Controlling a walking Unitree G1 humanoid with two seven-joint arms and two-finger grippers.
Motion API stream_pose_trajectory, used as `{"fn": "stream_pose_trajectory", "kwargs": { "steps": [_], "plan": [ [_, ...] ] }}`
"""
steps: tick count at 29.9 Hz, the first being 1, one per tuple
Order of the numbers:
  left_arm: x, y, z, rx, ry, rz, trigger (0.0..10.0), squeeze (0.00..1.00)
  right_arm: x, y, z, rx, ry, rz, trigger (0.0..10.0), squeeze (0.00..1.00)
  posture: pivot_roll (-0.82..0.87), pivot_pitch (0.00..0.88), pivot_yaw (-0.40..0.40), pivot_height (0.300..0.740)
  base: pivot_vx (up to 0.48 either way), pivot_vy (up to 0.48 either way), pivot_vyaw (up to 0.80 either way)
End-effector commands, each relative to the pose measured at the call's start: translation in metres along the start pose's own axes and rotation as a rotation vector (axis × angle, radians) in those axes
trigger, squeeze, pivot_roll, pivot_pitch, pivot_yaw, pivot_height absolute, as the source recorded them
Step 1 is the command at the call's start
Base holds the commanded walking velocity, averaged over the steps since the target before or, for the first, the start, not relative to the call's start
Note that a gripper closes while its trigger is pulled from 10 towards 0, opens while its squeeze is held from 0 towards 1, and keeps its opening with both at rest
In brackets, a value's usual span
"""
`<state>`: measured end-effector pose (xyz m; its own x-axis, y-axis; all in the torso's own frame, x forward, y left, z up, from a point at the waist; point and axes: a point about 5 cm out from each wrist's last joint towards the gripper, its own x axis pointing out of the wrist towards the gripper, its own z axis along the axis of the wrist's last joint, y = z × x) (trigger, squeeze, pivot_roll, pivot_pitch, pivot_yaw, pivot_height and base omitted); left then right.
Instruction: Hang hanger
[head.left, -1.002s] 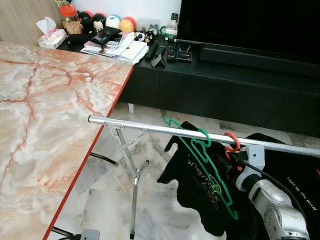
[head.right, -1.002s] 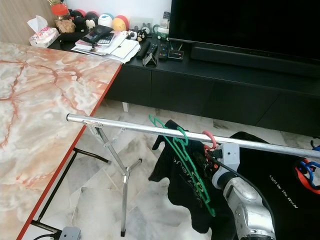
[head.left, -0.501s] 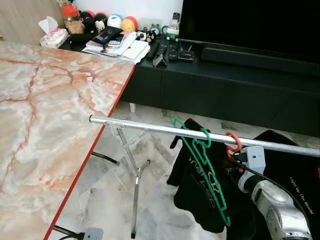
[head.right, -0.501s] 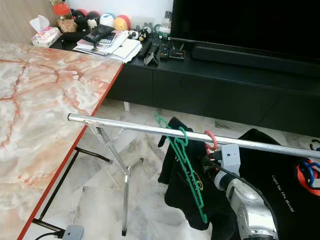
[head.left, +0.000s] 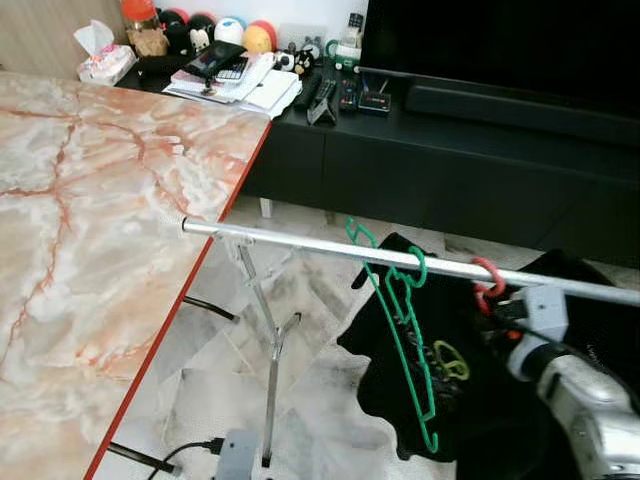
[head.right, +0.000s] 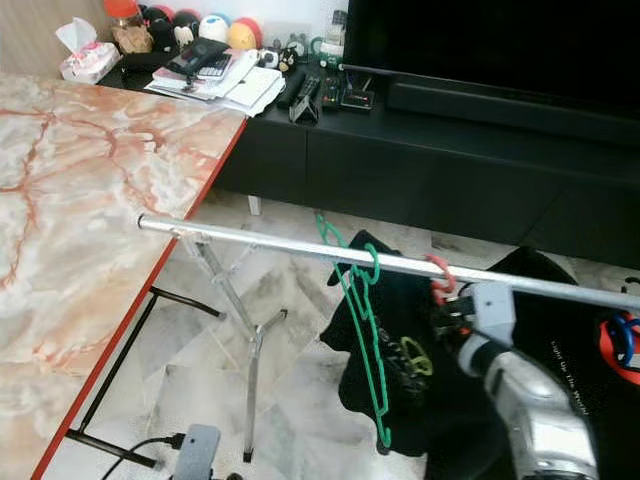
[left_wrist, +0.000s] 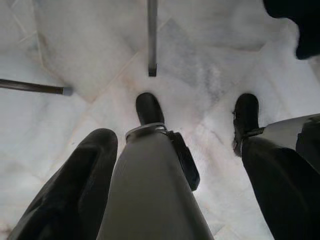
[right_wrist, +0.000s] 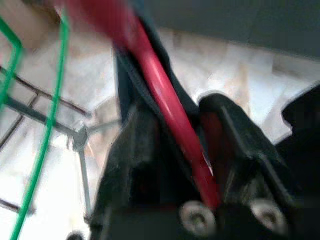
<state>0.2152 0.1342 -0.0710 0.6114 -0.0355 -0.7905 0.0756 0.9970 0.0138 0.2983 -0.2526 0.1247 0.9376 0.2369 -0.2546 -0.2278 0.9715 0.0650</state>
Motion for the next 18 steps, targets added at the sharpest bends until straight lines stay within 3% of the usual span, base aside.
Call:
{"fn": "stream_pose_trajectory", "kwargs": {
  "steps": [1,6,7,8,9,11,12,13,14,15,16,17,18],
  "plan": [
    [-0.004,0.001,-0.023,0.014,0.068,-0.008,10.0,0.00,-0.009,-0.005,0.008,0.005,-0.032,-0.017,10.0,0.00,-0.05,0.226,-0.041,0.740,0.000,0.000,0.00],
    [-0.005,0.007,-0.029,0.017,0.076,-0.005,10.0,0.00,-0.010,0.004,-0.005,0.009,0.013,0.029,10.0,0.00,-0.05,0.225,-0.040,0.740,0.000,0.000,0.00],
    [-0.005,0.007,-0.029,0.019,0.073,-0.002,10.0,0.00,-0.010,0.005,-0.007,0.014,0.017,0.034,4.7,0.00,-0.05,0.222,-0.042,0.740,0.000,0.000,0.00],
    [-0.005,0.009,-0.028,0.022,0.062,0.013,10.0,0.00,-0.008,0.008,-0.009,0.021,0.022,0.048,3.9,0.00,-0.05,0.221,-0.042,0.740,0.000,0.000,0.00],
    [-0.005,0.015,-0.023,0.022,0.033,0.051,10.0,0.00,-0.005,0.015,-0.014,0.045,0.034,0.075,0.6,0.00,-0.04,0.217,-0.042,0.740,0.000,0.000,0.00],
    [-0.004,0.018,-0.020,0.022,0.020,0.070,10.0,0.00,-0.003,0.018,-0.016,0.051,0.044,0.083,0.6,0.00,-0.03,0.212,-0.042,0.740,0.000,0.000,0.00],
    [-0.004,0.021,-0.018,0.024,0.006,0.086,10.0,0.00,-0.002,0.021,-0.019,0.055,0.054,0.093,2.0,0.00,-0.03,0.211,-0.041,0.740,0.000,0.000,0.00],
    [-0.004,0.021,-0.018,0.024,0.006,0.086,10.0,0.00,-0.002,0.021,-0.019,0.055,0.054,0.093,2.0,0.00,-0.03,0.211,-0.041,0.740,0.000,0.000,0.00],
    [-0.004,0.028,-0.012,0.028,-0.023,0.113,10.0,0.00,0.000,0.025,-0.025,0.060,0.073,0.109,7.6,0.00,-0.02,0.206,-0.039,0.740,0.000,0.000,0.00],
    [-0.005,0.033,-0.009,0.026,-0.049,0.135,10.0,0.00,0.001,0.027,-0.030,0.060,0.085,0.107,10.0,0.00,-0.02,0.204,-0.035,0.740,0.000,0.000,0.00],
    [-0.005,0.038,-0.009,0.026,-0.059,0.148,10.0,0.00,0.002,0.027,-0.032,0.066,0.090,0.102,10.0,0.00,-0.01,0.202,-0.032,0.740,0.000,0.000,0.00],
    [-0.010,0.056,-0.017,0.008,-0.077,0.175,10.0,0.00,0.003,0.027,-0.036,0.074,0.100,0.093,10.0,0.00,-0.01,0.197,-0.028,0.740,0.000,0.000,0.00],
    [-0.010,0.056,-0.017,0.008,-0.077,0.175,10.0,0.00,0.003,0.027,-0.036,0.074,0.100,0.093,10.0,0.00,-0.01,0.197,-0.028,0.740,0.000,0.000,0.00]
  ]
}}
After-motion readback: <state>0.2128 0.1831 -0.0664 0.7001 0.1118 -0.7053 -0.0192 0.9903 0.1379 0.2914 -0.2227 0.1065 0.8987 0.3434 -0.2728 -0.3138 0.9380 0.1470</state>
